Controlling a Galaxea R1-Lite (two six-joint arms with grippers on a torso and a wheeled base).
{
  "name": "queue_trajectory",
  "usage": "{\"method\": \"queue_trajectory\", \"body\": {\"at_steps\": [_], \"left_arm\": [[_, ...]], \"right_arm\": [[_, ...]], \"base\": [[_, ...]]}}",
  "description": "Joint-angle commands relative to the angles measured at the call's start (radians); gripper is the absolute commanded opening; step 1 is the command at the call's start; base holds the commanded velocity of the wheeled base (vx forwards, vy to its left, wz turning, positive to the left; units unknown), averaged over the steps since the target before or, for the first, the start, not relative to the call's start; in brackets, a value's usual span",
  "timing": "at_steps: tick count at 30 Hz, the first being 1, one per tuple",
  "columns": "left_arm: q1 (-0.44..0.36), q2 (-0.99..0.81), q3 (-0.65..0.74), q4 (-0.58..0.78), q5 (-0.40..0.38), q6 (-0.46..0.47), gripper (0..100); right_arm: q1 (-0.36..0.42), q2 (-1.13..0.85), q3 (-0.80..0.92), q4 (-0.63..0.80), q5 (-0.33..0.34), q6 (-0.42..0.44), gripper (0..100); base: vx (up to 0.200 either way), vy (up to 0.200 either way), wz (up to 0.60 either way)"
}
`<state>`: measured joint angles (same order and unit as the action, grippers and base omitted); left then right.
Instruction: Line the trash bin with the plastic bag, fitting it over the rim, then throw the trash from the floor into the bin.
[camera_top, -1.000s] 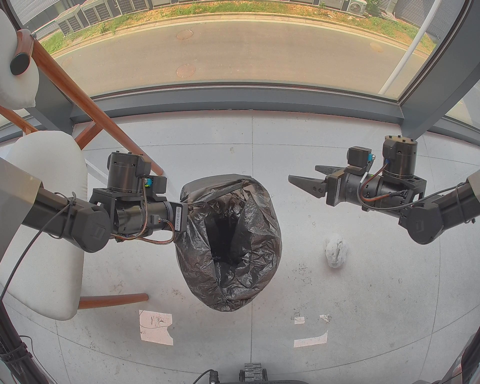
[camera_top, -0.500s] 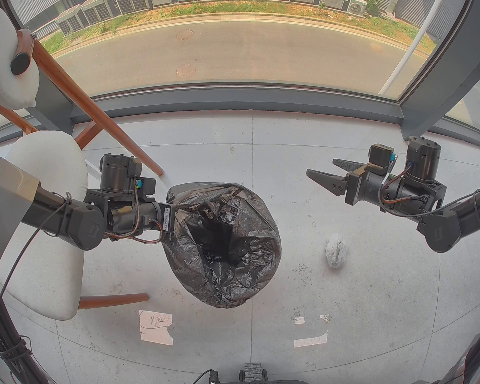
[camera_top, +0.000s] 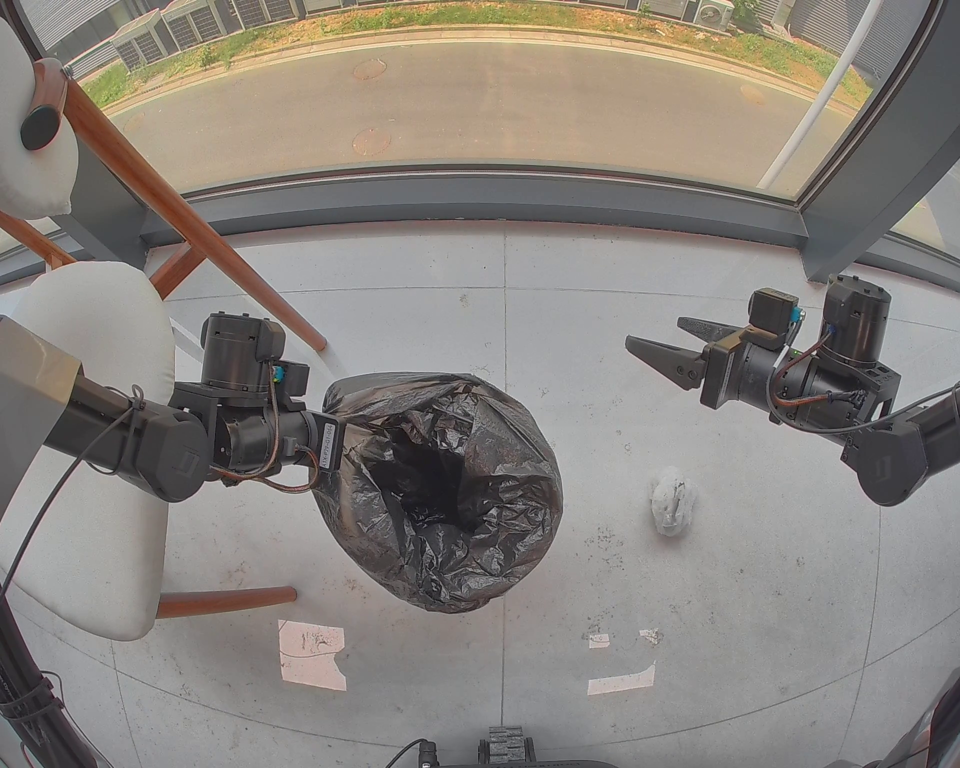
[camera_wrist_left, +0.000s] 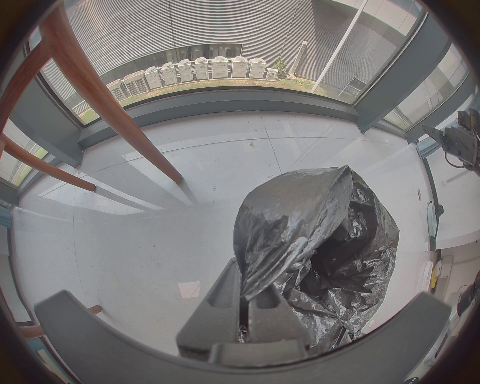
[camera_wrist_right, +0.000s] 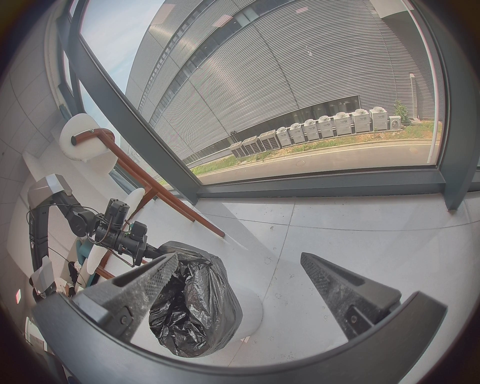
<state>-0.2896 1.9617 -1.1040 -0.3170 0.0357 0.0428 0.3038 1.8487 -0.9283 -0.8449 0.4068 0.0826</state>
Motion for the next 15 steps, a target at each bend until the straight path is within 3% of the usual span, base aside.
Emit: {"method": "queue_trajectory", "body": {"at_steps": [1,15], "left_arm": [[0.006,0.002,0.001,-0.004,0.000,0.025,100],[0.010,-0.070,0.033,-0.004,-0.004,0.046,100]], "right_arm": [[-0.002,-0.005,0.000,-0.002,-0.010,0.000,100],[-0.045,-0.108,0.074,0.000,-0.016,0.003,100]], "base": [[0.000,0.000,0.00],[0.000,0.000,0.00]]}}
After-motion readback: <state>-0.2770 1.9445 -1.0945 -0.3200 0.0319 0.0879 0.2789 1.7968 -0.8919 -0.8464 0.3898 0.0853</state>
